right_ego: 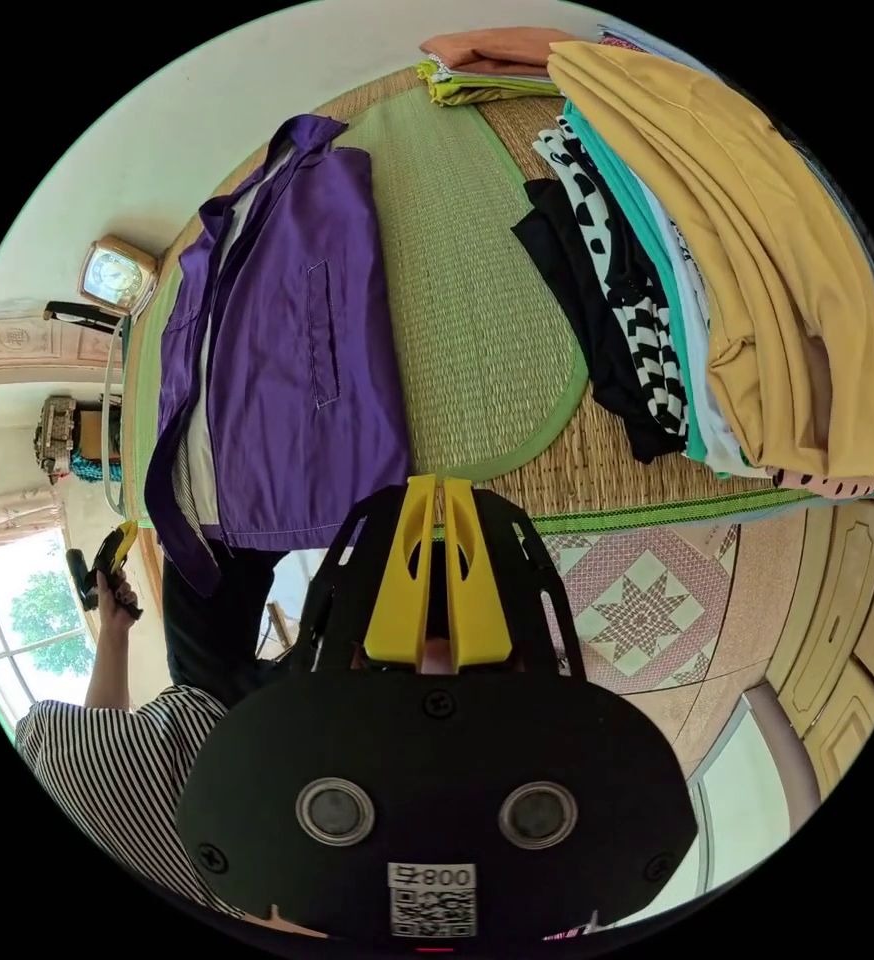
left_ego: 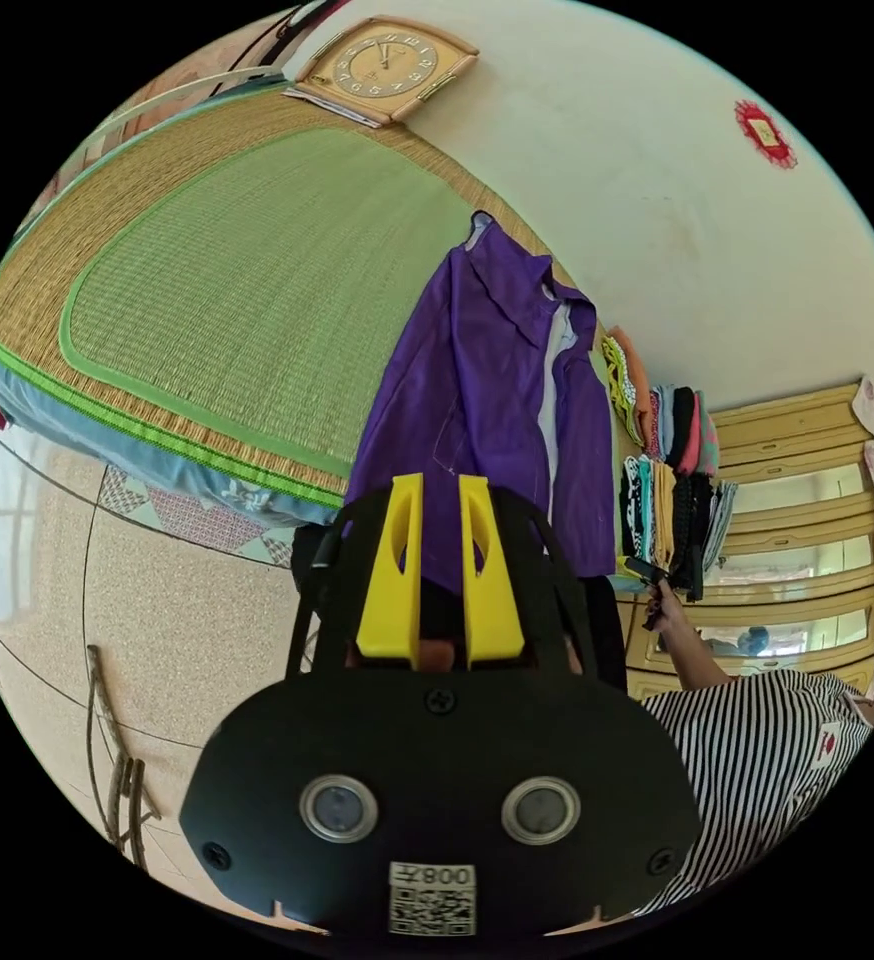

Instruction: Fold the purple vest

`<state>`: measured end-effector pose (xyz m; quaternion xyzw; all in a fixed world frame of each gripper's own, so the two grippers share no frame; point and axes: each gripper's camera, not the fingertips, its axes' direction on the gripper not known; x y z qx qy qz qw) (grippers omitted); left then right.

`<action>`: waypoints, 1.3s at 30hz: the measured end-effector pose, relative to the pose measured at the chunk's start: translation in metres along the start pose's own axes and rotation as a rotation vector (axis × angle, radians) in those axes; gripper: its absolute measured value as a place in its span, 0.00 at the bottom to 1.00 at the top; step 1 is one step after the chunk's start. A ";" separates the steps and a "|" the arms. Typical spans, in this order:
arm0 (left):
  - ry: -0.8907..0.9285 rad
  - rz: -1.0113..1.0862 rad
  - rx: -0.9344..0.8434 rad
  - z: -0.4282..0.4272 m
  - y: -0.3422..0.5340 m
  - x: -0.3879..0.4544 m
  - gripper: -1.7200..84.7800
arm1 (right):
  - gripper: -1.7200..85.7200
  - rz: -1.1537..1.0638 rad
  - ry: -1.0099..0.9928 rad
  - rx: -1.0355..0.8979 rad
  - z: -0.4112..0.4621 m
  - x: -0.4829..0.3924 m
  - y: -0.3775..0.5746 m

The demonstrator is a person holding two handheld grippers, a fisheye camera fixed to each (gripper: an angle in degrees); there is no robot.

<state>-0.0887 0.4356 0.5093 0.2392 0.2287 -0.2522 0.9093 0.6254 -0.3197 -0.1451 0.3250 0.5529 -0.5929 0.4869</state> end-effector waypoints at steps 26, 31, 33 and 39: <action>-0.006 0.299 -0.273 0.150 -0.057 0.112 0.04 | 0.12 -0.463 -0.184 0.114 0.072 -0.238 -0.216; 0.041 0.301 -0.284 0.155 -0.067 0.115 0.03 | 0.12 -0.444 -0.186 0.115 0.106 -0.274 -0.292; 0.058 0.299 -0.295 0.157 -0.072 0.116 0.03 | 0.12 -0.412 -0.213 0.118 0.122 -0.282 -0.323; 0.117 0.309 -0.322 0.163 -0.089 0.122 0.03 | 0.12 -0.376 -0.237 0.122 0.148 -0.290 -0.369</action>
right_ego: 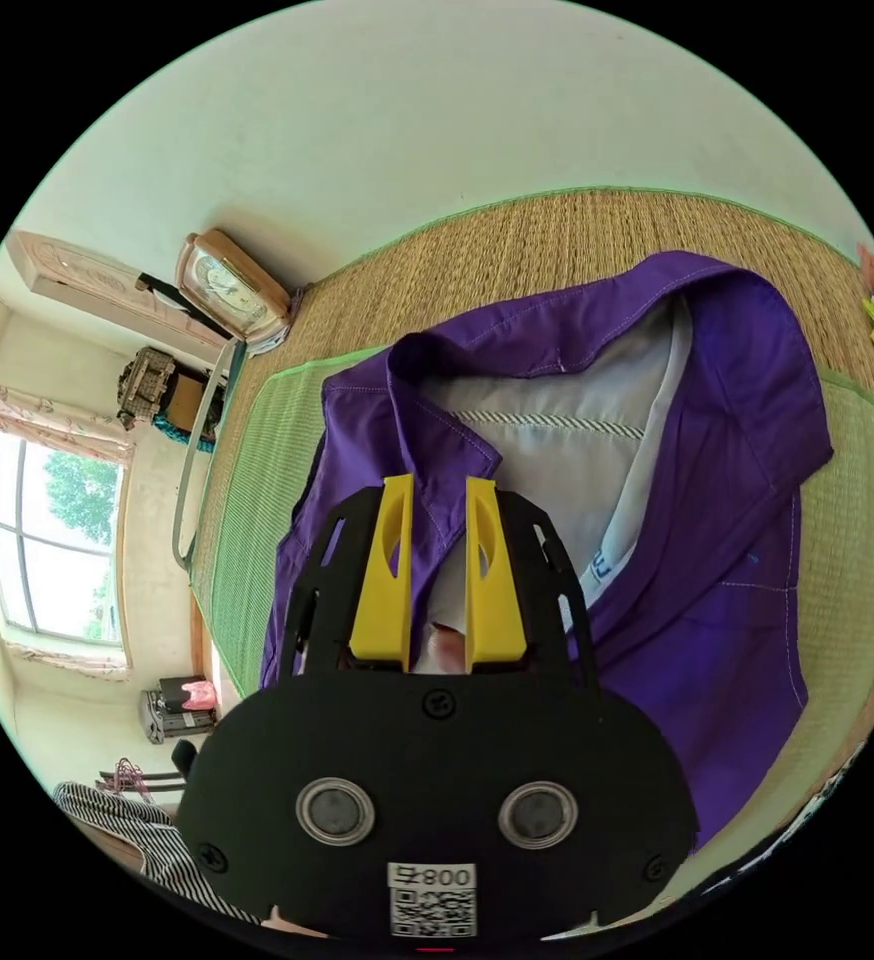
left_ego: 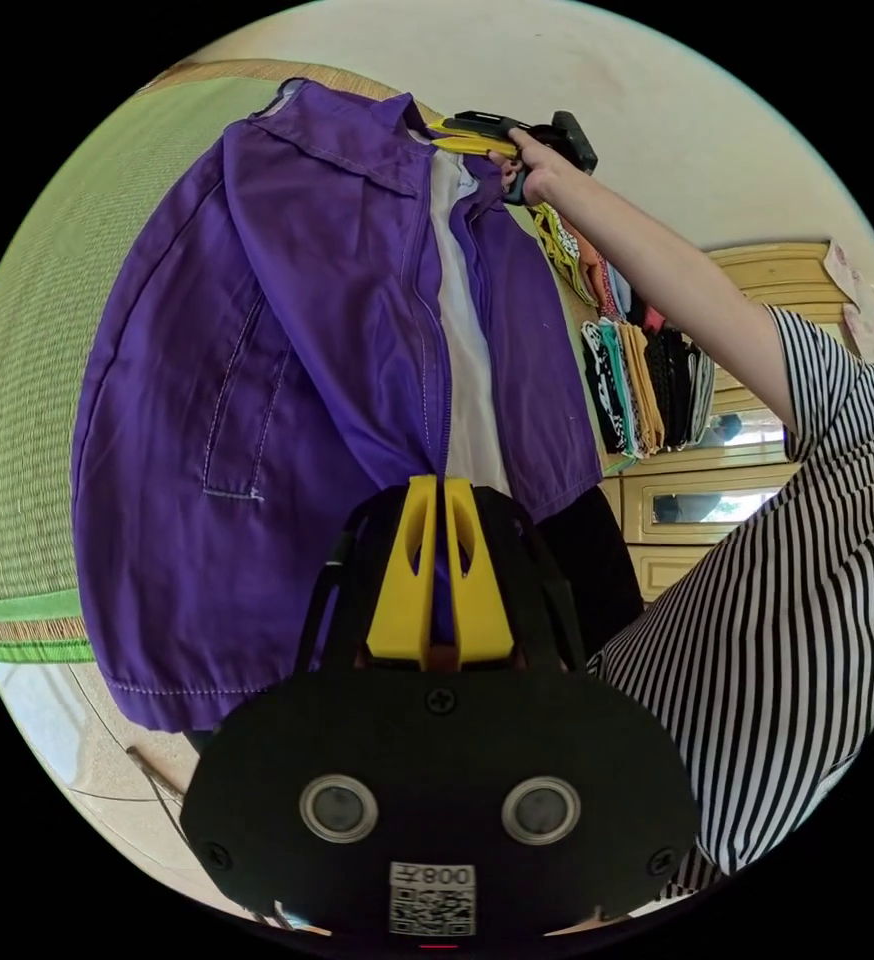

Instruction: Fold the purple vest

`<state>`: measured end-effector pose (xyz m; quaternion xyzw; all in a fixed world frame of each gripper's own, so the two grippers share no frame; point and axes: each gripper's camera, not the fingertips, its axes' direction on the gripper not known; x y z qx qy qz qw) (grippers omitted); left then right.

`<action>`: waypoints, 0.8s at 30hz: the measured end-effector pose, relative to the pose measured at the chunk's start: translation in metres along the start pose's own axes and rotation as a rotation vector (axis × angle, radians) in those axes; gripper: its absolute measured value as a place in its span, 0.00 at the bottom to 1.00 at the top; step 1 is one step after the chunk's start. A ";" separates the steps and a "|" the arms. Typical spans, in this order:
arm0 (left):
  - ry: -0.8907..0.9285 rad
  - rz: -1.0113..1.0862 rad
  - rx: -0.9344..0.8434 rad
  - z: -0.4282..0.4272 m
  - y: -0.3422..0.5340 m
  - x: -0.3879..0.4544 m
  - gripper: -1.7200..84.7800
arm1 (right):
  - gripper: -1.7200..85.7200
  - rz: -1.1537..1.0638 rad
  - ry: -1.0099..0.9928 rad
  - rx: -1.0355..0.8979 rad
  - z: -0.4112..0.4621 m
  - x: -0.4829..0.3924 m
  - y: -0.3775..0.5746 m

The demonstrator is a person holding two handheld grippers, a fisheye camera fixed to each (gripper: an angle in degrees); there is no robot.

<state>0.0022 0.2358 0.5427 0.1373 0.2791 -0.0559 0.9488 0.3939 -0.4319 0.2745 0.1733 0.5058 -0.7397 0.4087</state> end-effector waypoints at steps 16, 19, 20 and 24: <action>0.120 0.256 0.149 -0.056 -0.057 0.038 0.09 | 0.12 -0.157 0.082 0.168 -0.033 -0.007 -0.023; 0.092 0.347 0.265 -0.078 -0.107 0.040 0.11 | 0.12 -0.129 0.296 0.219 -0.070 0.029 -0.006; 0.047 0.390 0.284 -0.080 -0.137 0.041 0.12 | 0.13 -0.099 0.347 0.207 -0.079 0.048 -0.005; 0.014 0.395 0.304 -0.076 -0.239 0.035 0.14 | 0.15 -0.005 0.379 0.141 -0.083 0.103 -0.011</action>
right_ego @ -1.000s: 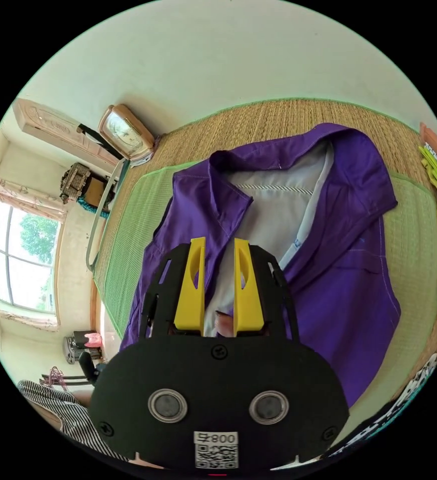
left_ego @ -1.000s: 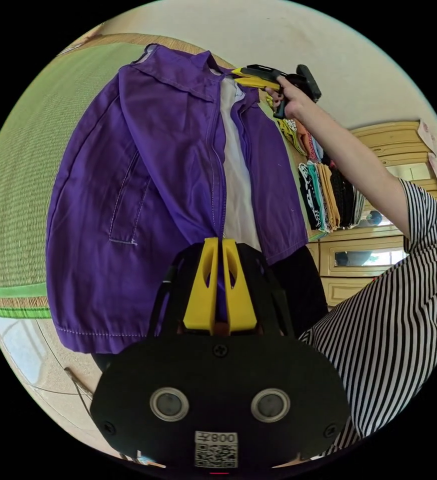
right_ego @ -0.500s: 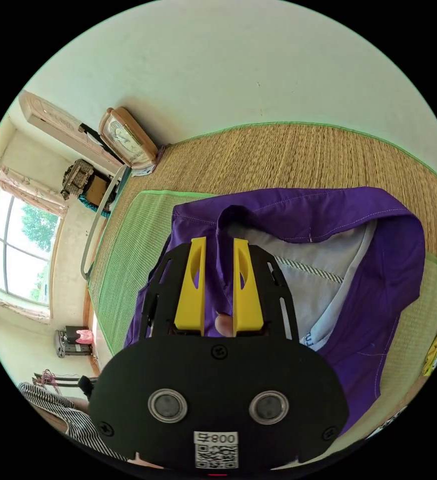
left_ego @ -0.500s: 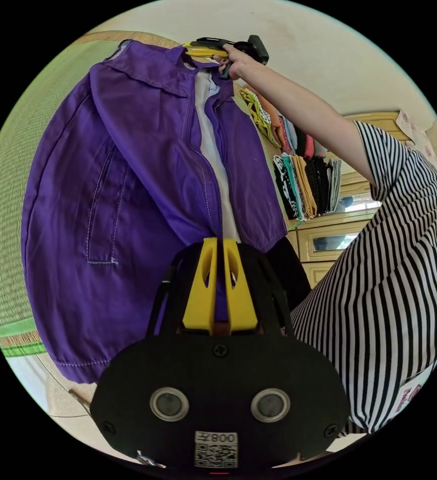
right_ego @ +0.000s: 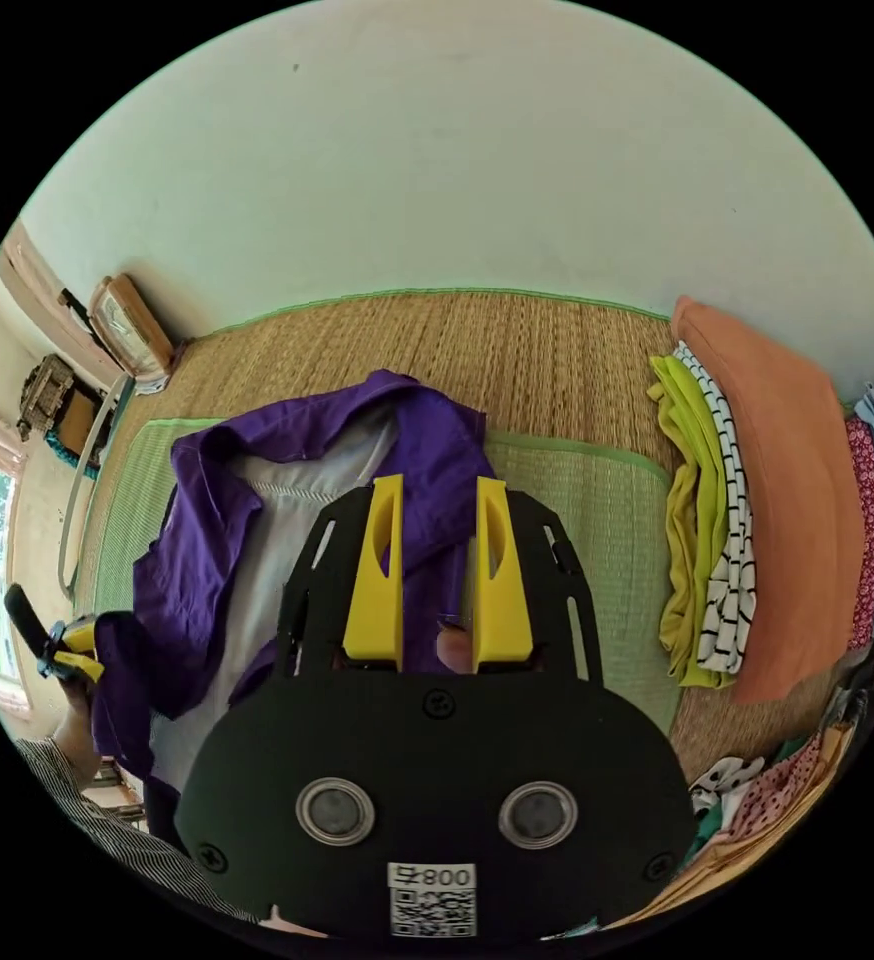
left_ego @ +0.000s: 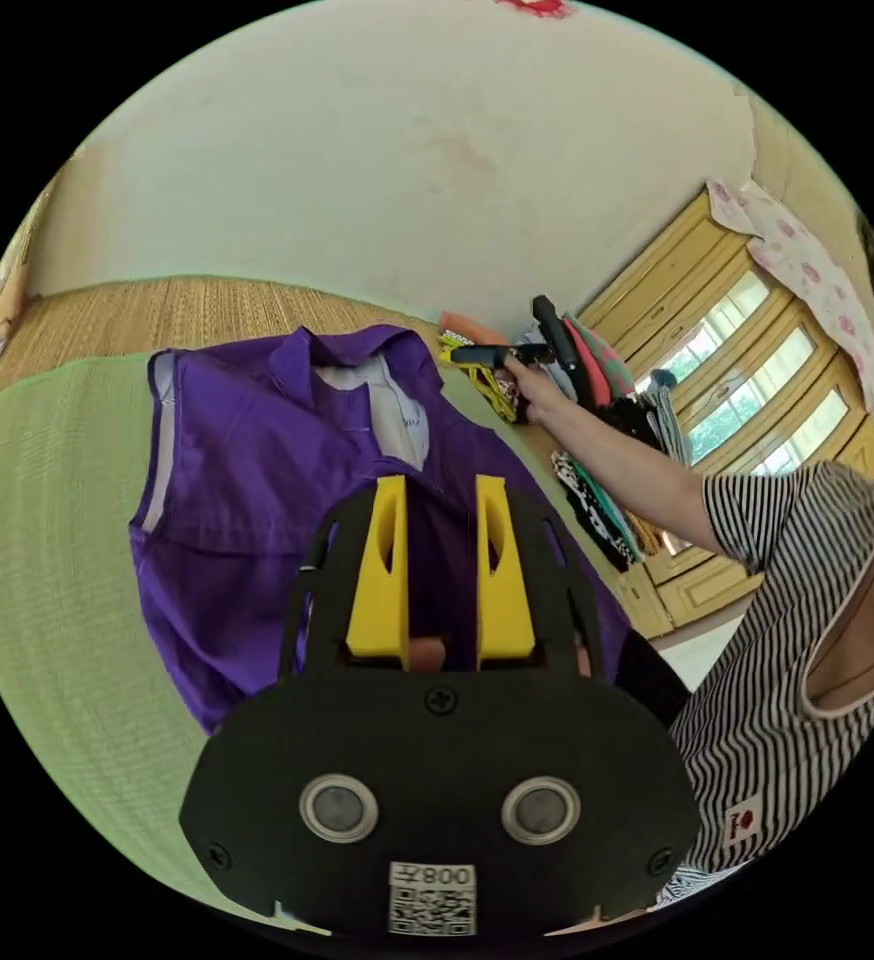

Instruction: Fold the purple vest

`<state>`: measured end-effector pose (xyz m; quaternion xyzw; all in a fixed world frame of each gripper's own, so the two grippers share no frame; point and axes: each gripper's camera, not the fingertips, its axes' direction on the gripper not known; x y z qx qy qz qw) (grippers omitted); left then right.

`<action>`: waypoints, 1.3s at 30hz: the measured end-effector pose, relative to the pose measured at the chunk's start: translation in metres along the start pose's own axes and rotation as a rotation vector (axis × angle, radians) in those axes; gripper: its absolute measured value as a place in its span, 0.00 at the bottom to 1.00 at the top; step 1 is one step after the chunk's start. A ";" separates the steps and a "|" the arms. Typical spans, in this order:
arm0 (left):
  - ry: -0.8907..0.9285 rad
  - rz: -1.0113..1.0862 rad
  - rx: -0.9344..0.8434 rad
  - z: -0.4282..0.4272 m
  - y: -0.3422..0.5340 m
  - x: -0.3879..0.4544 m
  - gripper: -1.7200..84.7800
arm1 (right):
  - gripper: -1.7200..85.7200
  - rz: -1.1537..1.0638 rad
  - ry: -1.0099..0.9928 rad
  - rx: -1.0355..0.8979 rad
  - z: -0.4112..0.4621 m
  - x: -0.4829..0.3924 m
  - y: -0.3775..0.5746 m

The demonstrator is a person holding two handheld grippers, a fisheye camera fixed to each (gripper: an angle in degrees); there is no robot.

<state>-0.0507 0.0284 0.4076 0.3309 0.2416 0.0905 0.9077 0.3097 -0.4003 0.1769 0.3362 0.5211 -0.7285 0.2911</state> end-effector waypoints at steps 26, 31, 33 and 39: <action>-0.477 -0.126 -0.270 0.104 -0.203 -0.064 0.05 | 0.06 -0.072 -0.089 -0.024 0.032 0.022 -0.021; -0.481 -0.104 0.006 0.052 -0.214 -0.042 0.05 | 0.05 -0.066 -0.154 0.153 -0.027 0.025 -0.016; -0.497 -0.128 0.079 0.037 -0.223 -0.042 0.05 | 0.05 -0.024 -0.169 0.214 -0.047 0.025 -0.023; -0.458 -0.169 -0.121 0.062 -0.234 -0.065 0.13 | 0.10 -0.048 -0.102 0.042 -0.010 -0.013 -0.065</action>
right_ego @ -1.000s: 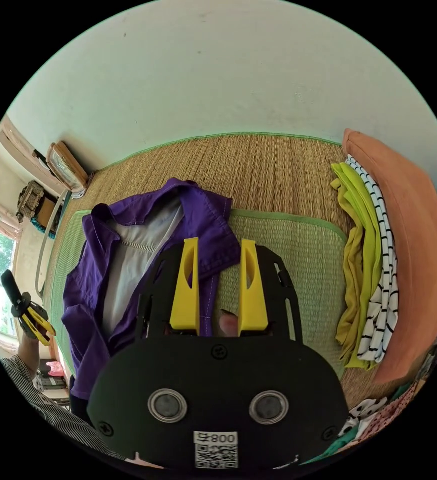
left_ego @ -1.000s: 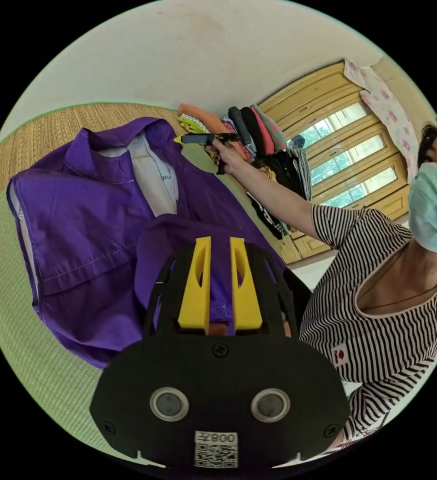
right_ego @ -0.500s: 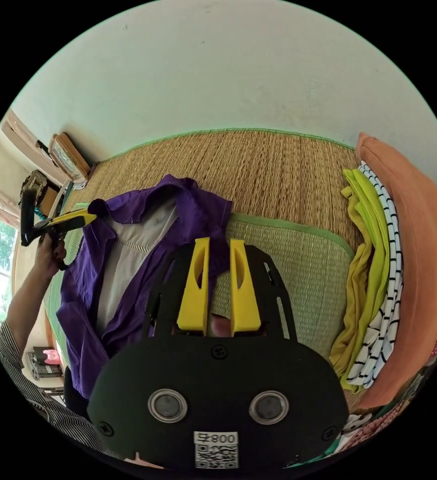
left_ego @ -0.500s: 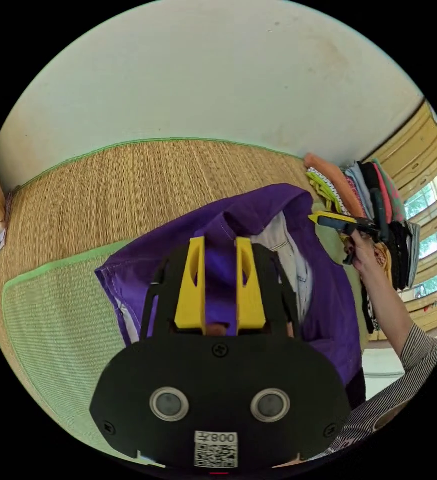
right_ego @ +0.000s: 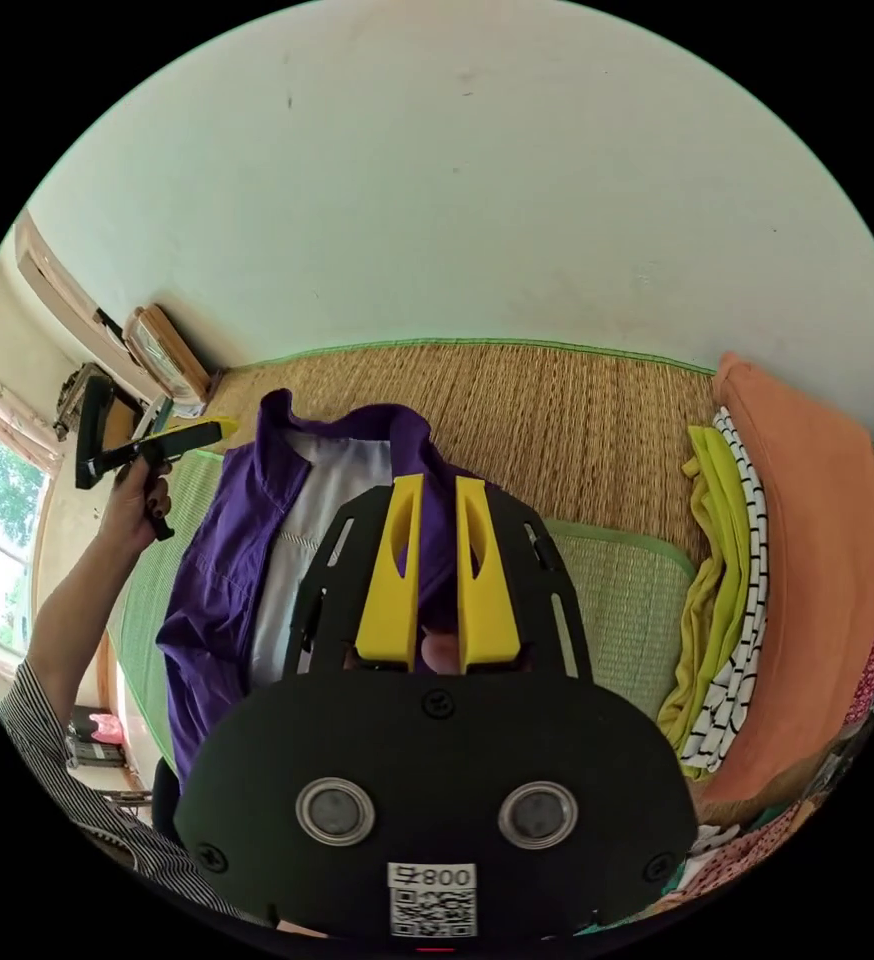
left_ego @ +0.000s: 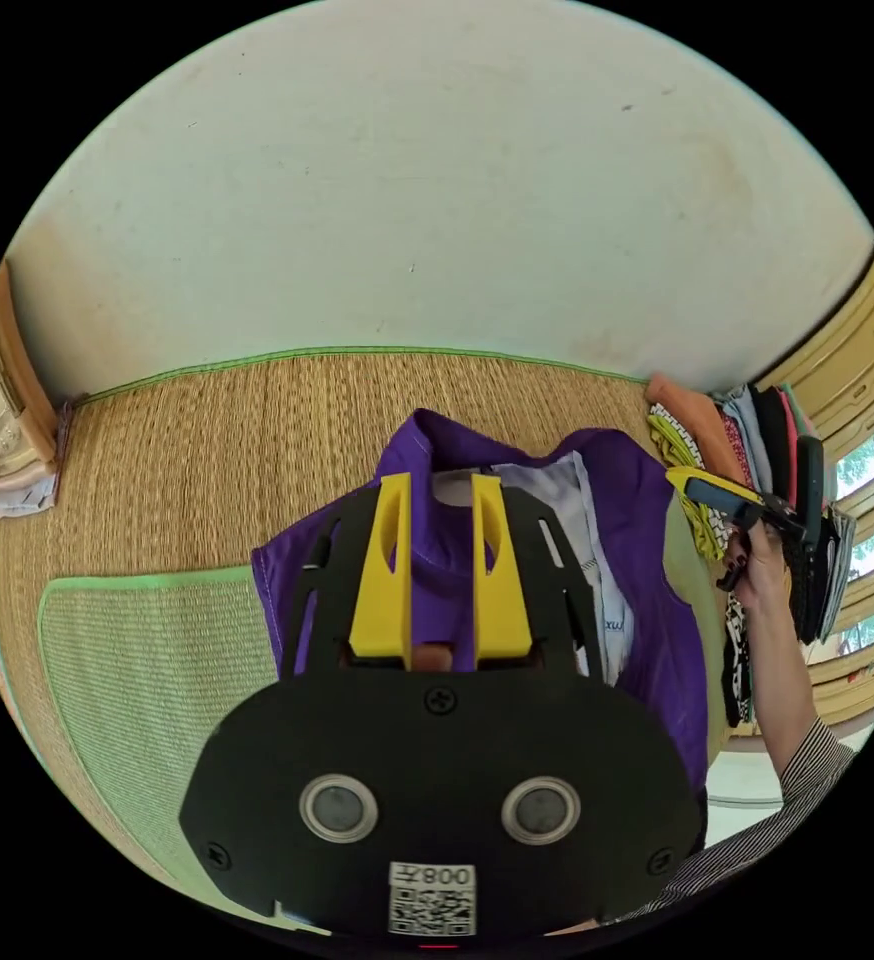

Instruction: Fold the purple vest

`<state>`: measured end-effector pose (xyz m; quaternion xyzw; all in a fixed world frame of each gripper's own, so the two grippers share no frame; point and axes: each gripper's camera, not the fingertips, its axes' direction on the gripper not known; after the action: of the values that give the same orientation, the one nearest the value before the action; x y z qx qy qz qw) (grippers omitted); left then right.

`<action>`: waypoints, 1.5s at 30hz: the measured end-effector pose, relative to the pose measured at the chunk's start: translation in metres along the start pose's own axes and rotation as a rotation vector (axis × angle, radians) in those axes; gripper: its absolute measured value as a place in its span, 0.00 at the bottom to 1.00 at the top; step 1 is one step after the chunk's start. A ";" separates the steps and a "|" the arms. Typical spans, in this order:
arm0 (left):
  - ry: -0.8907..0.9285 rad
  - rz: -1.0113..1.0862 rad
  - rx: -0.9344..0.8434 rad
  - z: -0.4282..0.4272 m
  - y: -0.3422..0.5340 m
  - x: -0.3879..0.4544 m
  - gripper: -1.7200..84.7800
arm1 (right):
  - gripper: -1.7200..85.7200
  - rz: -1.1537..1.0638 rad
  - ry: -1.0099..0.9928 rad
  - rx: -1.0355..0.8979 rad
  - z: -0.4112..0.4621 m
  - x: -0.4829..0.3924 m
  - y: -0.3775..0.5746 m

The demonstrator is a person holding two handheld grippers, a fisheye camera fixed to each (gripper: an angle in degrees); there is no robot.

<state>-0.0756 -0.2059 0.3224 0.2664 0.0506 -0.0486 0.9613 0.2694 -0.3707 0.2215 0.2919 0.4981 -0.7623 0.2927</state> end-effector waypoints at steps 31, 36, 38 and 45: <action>0.304 -0.448 -0.081 -0.110 0.471 -0.010 0.04 | 0.04 -0.121 -0.382 -0.401 -0.058 -0.105 0.250; 0.368 -0.304 -0.033 -0.127 0.499 0.022 0.14 | 0.04 -0.085 -0.668 -0.306 -0.114 -0.124 0.263; 0.417 -0.175 -0.076 -0.117 0.507 0.067 0.20 | 0.04 -0.074 -0.753 -0.270 -0.127 -0.133 0.260; 0.180 0.083 -0.083 -0.108 0.530 0.164 0.19 | 0.03 -0.145 -0.887 -0.205 -0.170 -0.196 0.231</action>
<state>0.1426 0.2915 0.4788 0.2313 0.1276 0.0172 0.9643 0.5949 -0.2592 0.1739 -0.1287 0.4167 -0.7789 0.4508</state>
